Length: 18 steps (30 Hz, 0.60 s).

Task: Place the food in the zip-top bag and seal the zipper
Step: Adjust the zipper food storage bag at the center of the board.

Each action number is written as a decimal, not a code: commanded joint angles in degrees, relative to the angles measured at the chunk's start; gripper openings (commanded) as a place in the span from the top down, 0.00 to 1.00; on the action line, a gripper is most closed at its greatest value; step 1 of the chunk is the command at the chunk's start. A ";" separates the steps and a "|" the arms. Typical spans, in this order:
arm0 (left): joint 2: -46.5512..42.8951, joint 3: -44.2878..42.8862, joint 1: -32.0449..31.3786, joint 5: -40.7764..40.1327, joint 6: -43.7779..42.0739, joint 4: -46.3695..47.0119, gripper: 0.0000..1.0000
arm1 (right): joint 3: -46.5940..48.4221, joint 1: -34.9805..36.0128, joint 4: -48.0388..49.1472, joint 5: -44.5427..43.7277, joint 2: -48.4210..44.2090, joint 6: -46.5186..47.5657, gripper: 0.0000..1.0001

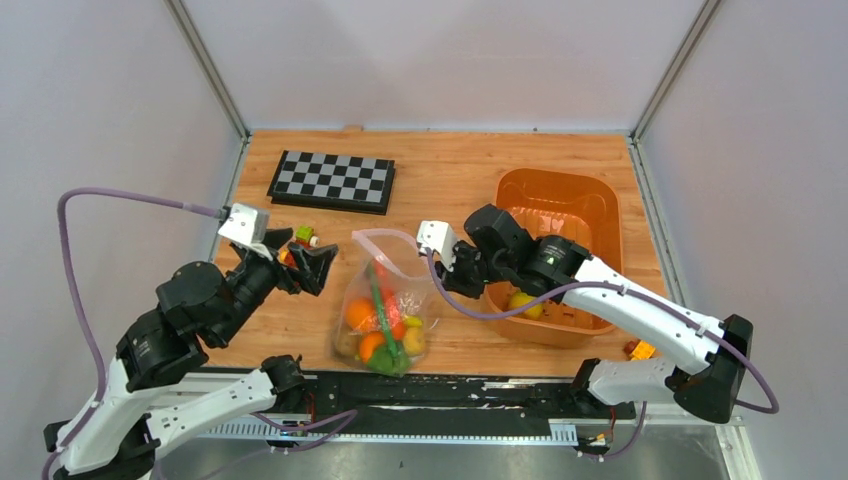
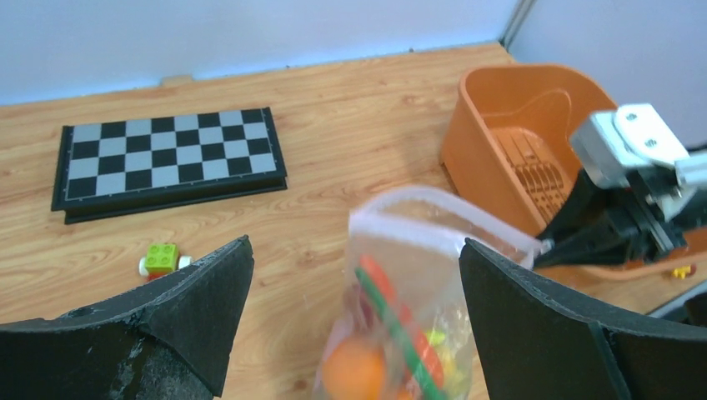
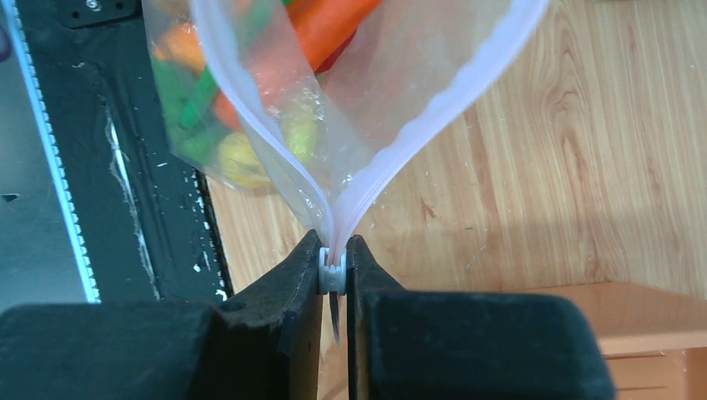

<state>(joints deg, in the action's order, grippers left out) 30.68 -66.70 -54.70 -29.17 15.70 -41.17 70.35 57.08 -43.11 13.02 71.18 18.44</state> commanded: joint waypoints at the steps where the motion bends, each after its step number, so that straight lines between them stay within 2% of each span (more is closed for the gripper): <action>1: 0.91 2.01 0.03 6.71 -3.80 0.16 0.00 | 0.43 -1.74 4.99 2.78 -1.71 3.90 1.00; 5: 2.49 2.74 0.03 8.57 -8.71 0.25 0.00 | 1.72 -2.19 5.02 3.00 -1.07 5.25 1.00; 13: 6.62 0.46 0.22 6.31 -14.22 0.08 0.00 | 7.37 -2.23 1.27 7.35 -1.83 6.71 1.00; 18: 7.97 -0.51 3.48 16.25 -15.62 1.16 0.00 | 6.96 -2.23 0.37 5.17 -2.87 8.08 1.00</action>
<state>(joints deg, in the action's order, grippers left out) 37.85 -64.47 -53.67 -20.71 3.16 -41.82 75.33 55.05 -42.65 18.09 70.57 24.03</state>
